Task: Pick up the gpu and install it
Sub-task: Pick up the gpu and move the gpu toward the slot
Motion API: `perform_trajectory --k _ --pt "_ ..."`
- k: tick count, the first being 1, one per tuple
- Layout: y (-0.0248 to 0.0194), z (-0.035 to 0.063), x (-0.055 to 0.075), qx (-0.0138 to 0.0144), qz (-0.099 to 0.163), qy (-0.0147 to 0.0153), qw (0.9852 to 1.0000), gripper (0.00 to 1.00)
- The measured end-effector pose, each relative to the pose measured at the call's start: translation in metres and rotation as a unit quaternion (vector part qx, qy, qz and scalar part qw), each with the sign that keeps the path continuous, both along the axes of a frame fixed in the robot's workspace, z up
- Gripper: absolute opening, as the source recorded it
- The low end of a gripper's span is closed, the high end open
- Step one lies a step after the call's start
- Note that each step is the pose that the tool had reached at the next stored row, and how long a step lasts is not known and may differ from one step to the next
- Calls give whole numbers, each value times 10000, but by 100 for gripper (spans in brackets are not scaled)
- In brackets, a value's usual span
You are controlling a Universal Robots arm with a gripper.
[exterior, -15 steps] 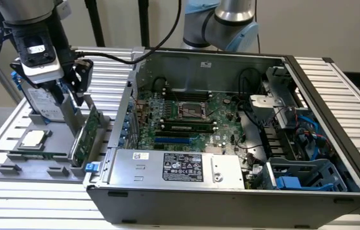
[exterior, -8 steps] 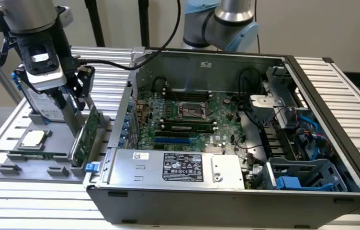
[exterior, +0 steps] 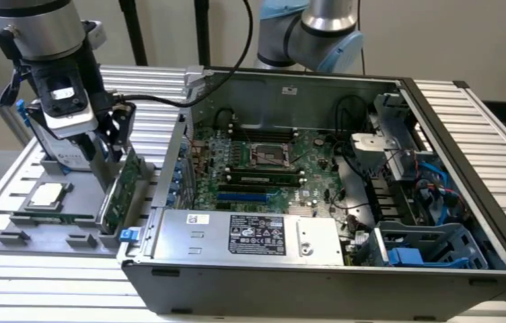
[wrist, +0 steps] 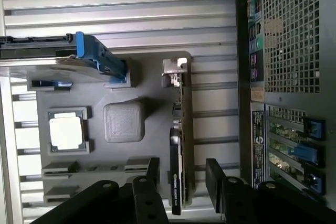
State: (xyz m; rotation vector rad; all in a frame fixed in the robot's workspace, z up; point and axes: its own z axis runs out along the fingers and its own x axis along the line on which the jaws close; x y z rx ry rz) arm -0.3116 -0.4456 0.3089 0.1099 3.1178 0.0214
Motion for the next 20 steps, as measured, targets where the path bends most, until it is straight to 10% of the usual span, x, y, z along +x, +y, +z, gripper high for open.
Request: perform_trajectory --k 20 --pt "-5 -363 -41 -89 -22 -58 9999 100"
